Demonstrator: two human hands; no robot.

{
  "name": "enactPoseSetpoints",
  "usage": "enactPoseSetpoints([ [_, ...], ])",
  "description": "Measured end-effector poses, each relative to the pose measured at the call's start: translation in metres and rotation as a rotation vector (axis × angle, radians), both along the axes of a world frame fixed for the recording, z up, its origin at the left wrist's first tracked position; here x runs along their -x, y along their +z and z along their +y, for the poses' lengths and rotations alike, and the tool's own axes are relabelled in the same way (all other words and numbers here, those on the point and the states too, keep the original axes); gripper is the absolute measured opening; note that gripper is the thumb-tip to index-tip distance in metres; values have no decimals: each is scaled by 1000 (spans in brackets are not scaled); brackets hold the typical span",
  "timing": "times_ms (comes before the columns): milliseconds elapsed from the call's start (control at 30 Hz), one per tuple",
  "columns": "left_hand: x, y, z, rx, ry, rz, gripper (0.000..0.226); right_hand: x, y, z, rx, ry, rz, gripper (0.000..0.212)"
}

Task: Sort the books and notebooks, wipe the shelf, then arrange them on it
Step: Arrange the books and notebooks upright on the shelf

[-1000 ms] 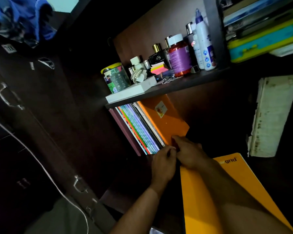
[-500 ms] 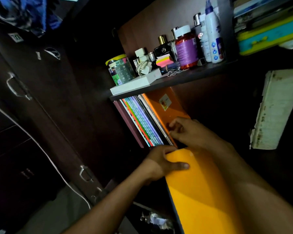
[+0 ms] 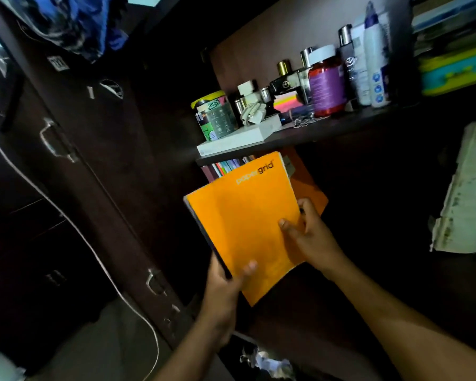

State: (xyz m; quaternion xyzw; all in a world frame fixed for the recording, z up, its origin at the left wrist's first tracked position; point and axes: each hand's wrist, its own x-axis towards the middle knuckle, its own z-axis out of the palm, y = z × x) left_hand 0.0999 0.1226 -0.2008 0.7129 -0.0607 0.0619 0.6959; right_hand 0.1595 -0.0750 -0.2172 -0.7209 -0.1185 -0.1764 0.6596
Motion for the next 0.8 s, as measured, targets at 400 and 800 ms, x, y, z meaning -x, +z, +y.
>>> enactPoseSetpoints([
  [400,-24,-30,7,-61,440,-95,54,-40,-25,-20,580,-293,197,117],
  [800,-25,-35,4,-118,415,-122,51,-61,-23,-19,532,-303,167,111],
])
